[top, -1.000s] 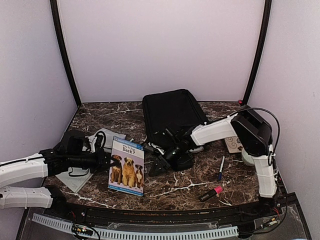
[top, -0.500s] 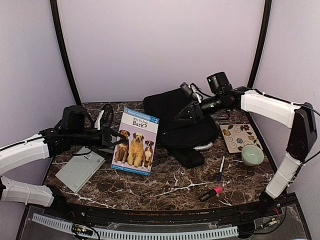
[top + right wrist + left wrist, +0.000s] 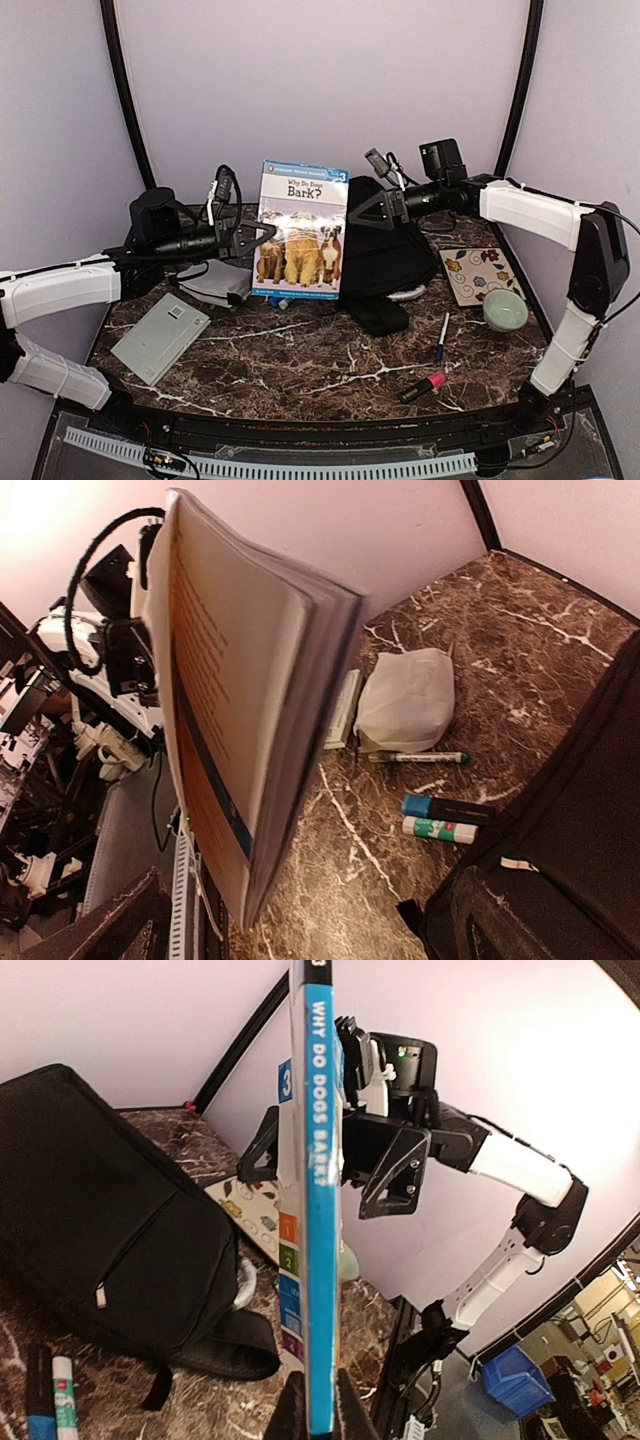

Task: Pack the student bag
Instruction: Pass from the left arm to the right

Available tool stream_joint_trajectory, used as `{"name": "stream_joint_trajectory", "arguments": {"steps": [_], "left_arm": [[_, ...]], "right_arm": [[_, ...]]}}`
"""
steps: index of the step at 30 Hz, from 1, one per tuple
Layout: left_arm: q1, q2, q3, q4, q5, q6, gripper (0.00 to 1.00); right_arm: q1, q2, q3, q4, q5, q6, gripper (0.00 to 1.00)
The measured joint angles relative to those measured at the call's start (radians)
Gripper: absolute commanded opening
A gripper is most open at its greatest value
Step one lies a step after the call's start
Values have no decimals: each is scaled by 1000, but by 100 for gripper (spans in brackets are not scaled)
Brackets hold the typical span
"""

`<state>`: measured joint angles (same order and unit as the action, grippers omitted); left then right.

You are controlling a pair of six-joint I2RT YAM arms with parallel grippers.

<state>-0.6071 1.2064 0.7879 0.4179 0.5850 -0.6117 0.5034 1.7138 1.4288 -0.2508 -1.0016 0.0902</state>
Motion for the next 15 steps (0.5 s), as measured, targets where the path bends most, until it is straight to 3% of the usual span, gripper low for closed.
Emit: {"name": "stream_joint_trajectory", "arguments": {"steps": [7,15], "left_arm": [[0,111,-5,240,73,-102,0],[3,145,-1,274,70,-106,0]], "right_arm": [[72,11,-18,188,-133,129,93],[135,11,-108,316,-192,198,93]]}}
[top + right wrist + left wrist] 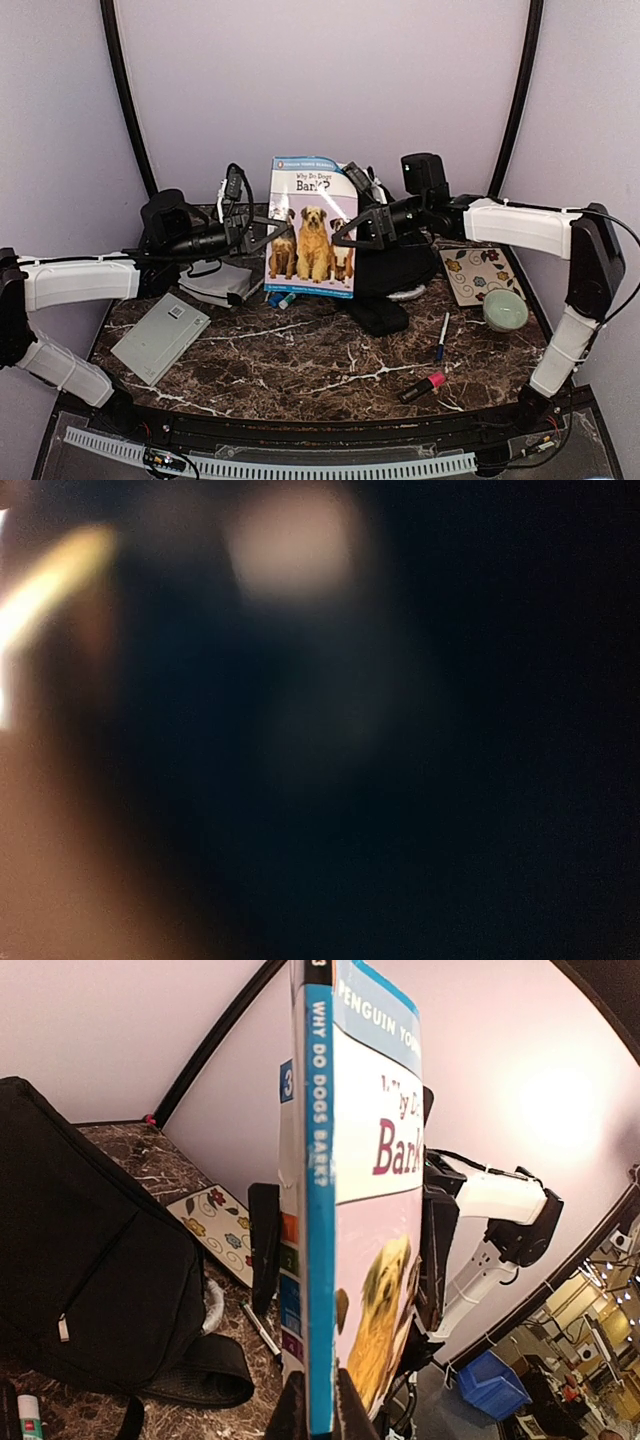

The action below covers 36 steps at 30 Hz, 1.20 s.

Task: Pack the student bag
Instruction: Pass from the left arm to the right

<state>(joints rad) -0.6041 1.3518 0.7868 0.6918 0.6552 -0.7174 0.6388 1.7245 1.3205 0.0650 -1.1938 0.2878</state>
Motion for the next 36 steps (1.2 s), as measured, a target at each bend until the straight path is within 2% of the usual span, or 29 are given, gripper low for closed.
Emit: {"name": "stream_joint_trajectory", "arguments": {"steps": [1,2,9,13,23,31,36], "left_arm": [[1,0,2,-6,-14,5,0],[3,0,3,-13,-26,8,0],[13,0,3,-9,-104,7,0],[13,0,3,-8,-135,6,0],[15,-6,-6,1,-164,2,0],[18,-8,-22,12,-174,-4,0],[19,-11,-26,8,-185,5,0]], "right_arm": [[-3,0,-10,5,0,3,91],[-5,-2,-22,13,0,5,77],[0,-16,-101,75,-26,112,71],[0,-16,-132,153,-30,186,63],[0,-19,-168,288,-34,300,28],[1,-19,-188,256,15,277,0],[1,-19,-152,113,94,197,0]]}}
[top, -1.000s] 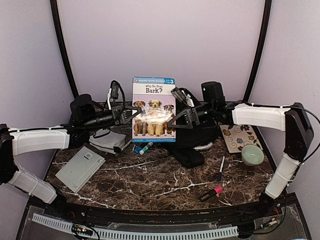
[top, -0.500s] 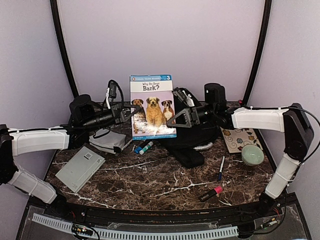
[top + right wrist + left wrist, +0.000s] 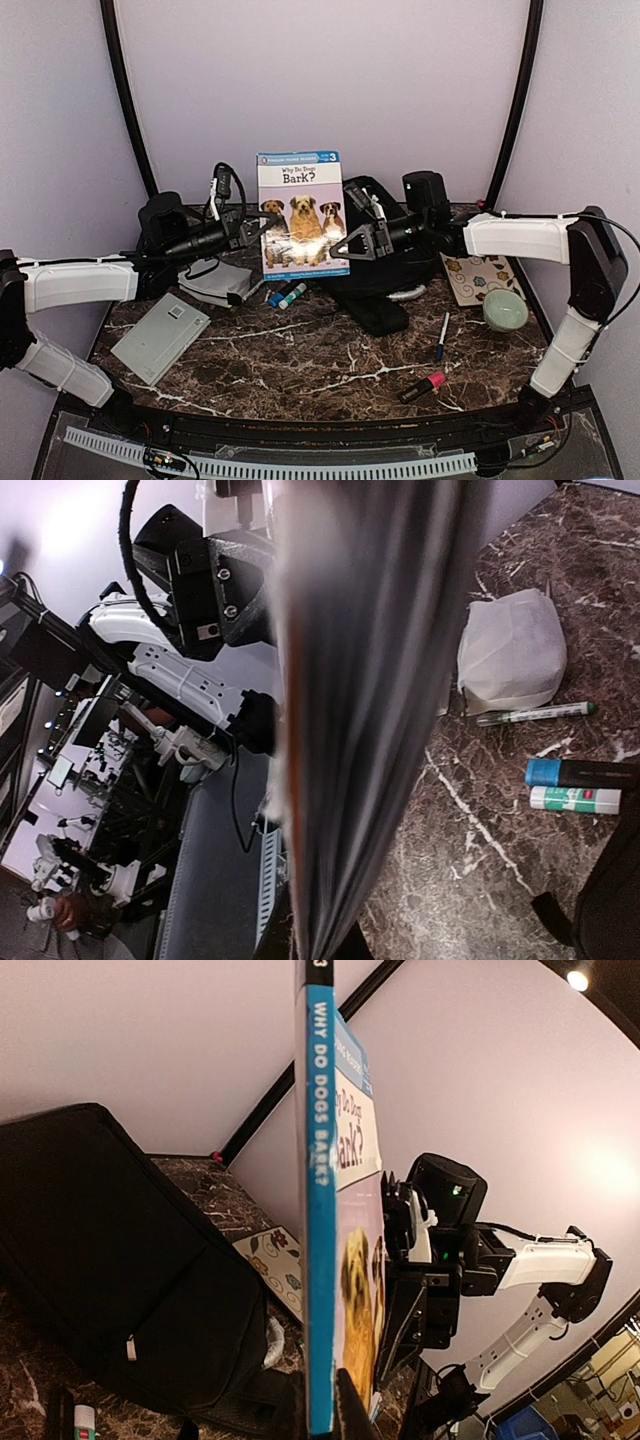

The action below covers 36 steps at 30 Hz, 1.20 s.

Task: Pack the student bag
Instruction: Pass from the left arm to the right, then pick up the largest pocket of the bag from the student bag.

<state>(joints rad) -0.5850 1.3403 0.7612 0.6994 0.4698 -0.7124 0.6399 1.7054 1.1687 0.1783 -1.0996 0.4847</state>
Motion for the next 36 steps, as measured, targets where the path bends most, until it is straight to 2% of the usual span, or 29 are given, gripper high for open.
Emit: {"name": "stream_joint_trajectory", "arguments": {"steps": [1,3,5,6,11,16,21,28,36], "left_arm": [[0,0,0,-1,-9,6,6],[1,0,0,-2,-22,21,29],[0,1,4,-10,-34,43,44],[1,2,9,-22,-42,57,46],[9,61,63,-64,-81,109,48],[-5,181,157,-116,-90,158,47],[-126,359,388,-290,-114,308,49],[-304,583,717,-549,-188,552,52],[-360,804,1018,-836,-285,747,56]], "right_arm": [[0,0,21,-50,27,-31,0],[-4,0,51,-124,80,-90,0],[-7,0,77,-199,138,-156,0],[-16,-2,92,-242,174,-192,0],[-129,-25,146,-431,338,-344,0],[-229,-91,193,-595,565,-498,0],[-268,-239,192,-682,747,-621,0],[-402,-337,192,-756,861,-697,0],[-473,-357,188,-846,884,-725,0]]}}
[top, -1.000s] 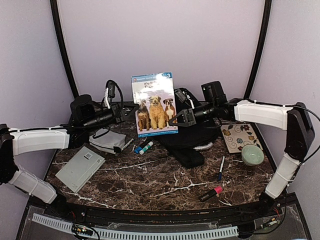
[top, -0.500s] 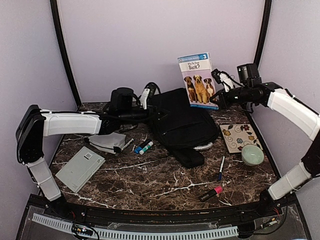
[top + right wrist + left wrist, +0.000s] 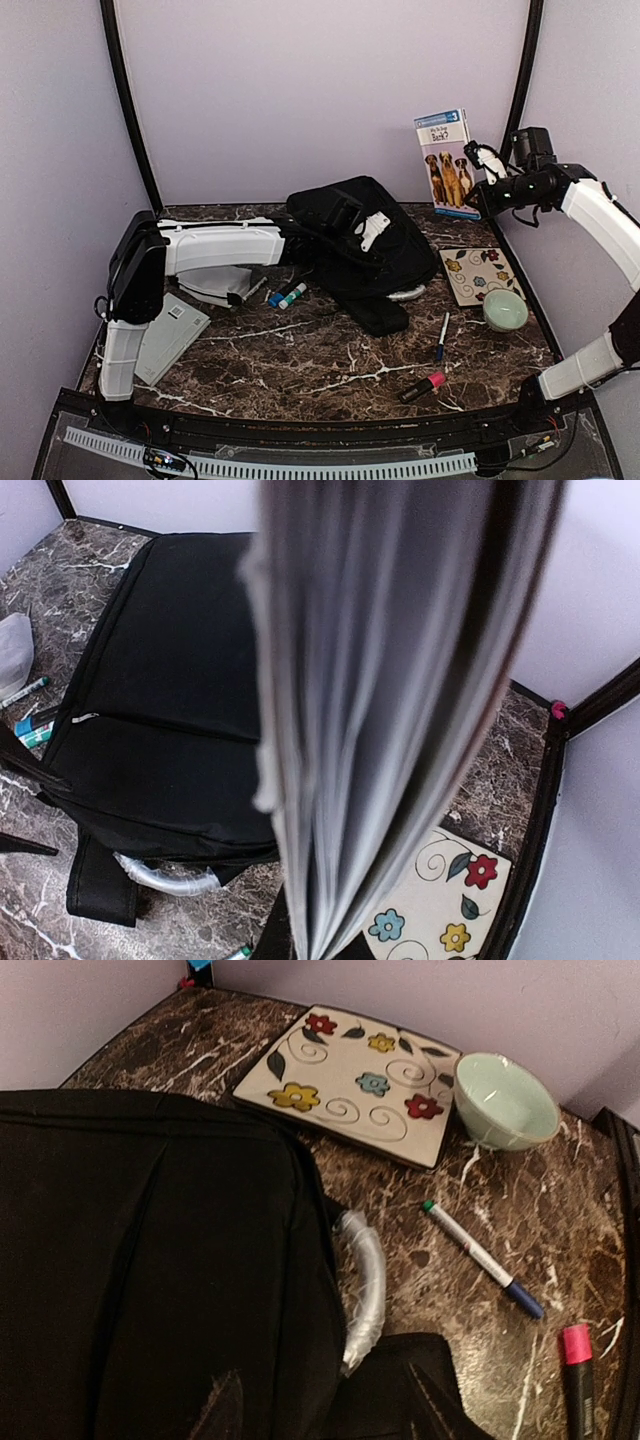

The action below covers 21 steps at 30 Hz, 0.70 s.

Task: Pack the student bag
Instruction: Pick up the largest pocket of the bag from the student bag.

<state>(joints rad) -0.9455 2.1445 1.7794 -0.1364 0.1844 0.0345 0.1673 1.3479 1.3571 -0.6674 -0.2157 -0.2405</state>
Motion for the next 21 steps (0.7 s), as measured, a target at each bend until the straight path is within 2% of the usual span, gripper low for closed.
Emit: {"name": "stream_joint_trajectory", "arguments": {"steps": [8,21], "left_arm": [[0,107,122,-148,-58,99,55],[0,214,203,-203,-63,145,58]], "right_arm": [[-4,0,0,-41,-33,-7,0],[-4,14,25,-93,-35,-13,0]]}}
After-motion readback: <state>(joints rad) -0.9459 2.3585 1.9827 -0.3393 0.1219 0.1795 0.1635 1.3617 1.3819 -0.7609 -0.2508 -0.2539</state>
